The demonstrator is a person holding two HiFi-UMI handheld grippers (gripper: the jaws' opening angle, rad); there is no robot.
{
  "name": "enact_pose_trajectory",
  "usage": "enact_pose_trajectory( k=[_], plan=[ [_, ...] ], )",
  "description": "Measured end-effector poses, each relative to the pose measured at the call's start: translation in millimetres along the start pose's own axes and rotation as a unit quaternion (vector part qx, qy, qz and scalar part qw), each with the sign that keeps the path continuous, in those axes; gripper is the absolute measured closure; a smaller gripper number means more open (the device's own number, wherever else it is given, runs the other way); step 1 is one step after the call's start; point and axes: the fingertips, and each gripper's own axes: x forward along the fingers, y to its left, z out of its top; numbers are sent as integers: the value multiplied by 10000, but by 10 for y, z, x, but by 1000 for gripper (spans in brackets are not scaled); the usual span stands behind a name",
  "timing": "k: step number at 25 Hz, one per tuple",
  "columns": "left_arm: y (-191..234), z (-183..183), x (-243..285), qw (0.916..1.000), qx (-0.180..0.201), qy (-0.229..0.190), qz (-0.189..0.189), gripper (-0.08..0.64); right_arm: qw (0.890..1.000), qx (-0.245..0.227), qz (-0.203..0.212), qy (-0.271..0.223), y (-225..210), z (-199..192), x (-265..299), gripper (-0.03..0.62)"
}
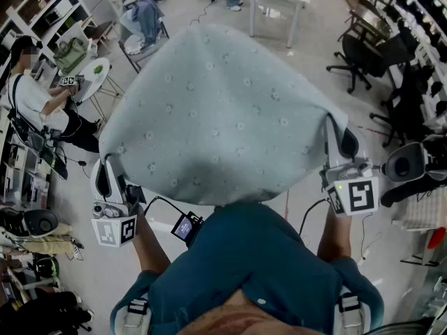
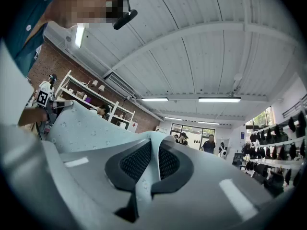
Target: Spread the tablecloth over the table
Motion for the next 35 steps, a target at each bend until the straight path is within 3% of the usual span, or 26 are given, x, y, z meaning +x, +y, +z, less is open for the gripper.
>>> enact_pose_trajectory(
  k=[12, 16, 19, 35],
  plan=[
    [67, -65, -1, 10000, -94, 3, -16, 541, 9999, -38, -90, 72, 28, -2, -10, 578],
    [142, -117, 16, 9999, -150, 8, -49, 541, 9999, 8, -90, -137, 94, 95, 21, 578],
    [248, -140, 26, 9997, -203, -20, -97, 541, 9995, 71, -291, 89, 119, 44, 18, 577],
    [909, -281, -152, 9980, -535, -201, -256, 541, 9976, 71, -669, 150, 658, 229, 161, 577]
  ],
)
